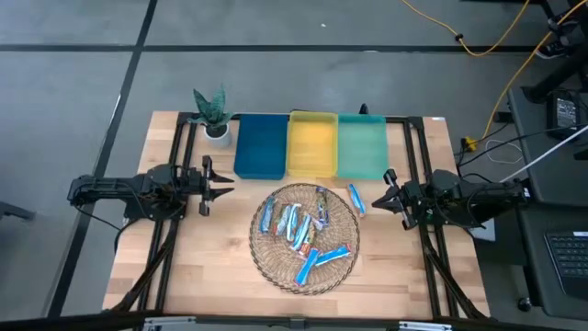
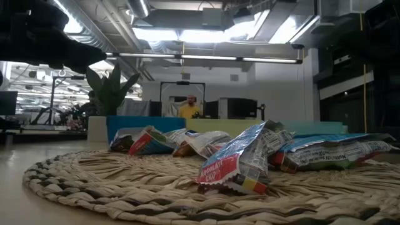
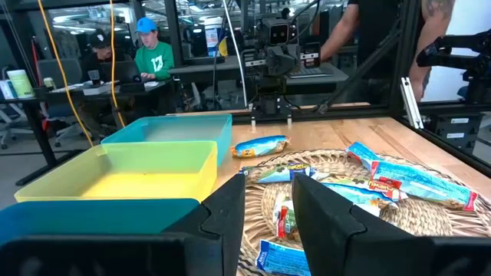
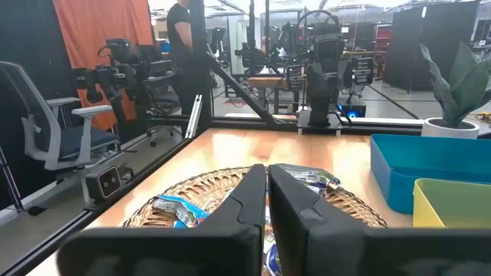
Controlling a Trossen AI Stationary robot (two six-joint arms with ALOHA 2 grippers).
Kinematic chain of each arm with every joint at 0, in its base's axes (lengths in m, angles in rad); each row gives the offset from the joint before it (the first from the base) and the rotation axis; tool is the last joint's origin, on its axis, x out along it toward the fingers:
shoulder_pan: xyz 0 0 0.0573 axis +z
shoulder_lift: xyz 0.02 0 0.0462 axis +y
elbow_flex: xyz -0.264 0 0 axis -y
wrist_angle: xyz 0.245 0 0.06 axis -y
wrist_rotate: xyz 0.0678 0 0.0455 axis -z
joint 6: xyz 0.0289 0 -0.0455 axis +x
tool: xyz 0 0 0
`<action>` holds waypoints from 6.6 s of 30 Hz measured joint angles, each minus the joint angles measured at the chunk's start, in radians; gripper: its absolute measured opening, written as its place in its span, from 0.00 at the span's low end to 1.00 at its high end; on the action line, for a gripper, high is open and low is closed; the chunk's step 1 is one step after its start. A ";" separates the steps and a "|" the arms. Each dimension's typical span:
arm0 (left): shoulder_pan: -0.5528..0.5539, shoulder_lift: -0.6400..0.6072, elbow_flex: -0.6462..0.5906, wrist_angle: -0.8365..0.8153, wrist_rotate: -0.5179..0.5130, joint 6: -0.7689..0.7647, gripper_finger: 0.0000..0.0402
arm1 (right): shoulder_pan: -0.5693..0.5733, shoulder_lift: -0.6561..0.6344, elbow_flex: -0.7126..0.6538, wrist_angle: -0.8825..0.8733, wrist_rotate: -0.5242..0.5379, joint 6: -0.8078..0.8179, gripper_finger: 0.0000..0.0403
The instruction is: Pick and place Granola Bars by type
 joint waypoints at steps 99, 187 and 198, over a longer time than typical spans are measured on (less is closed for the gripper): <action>0.002 0.000 0.000 0.021 -0.117 0.063 0.26 | 0.000 0.000 0.000 0.002 0.003 0.000 0.05; 0.002 0.000 0.000 0.112 -0.418 -0.116 0.26 | -0.028 1.129 0.830 -0.908 0.280 1.077 0.72; 0.002 0.000 0.000 0.112 -0.418 -0.116 0.26 | -0.064 1.340 0.825 -0.896 0.273 1.005 0.72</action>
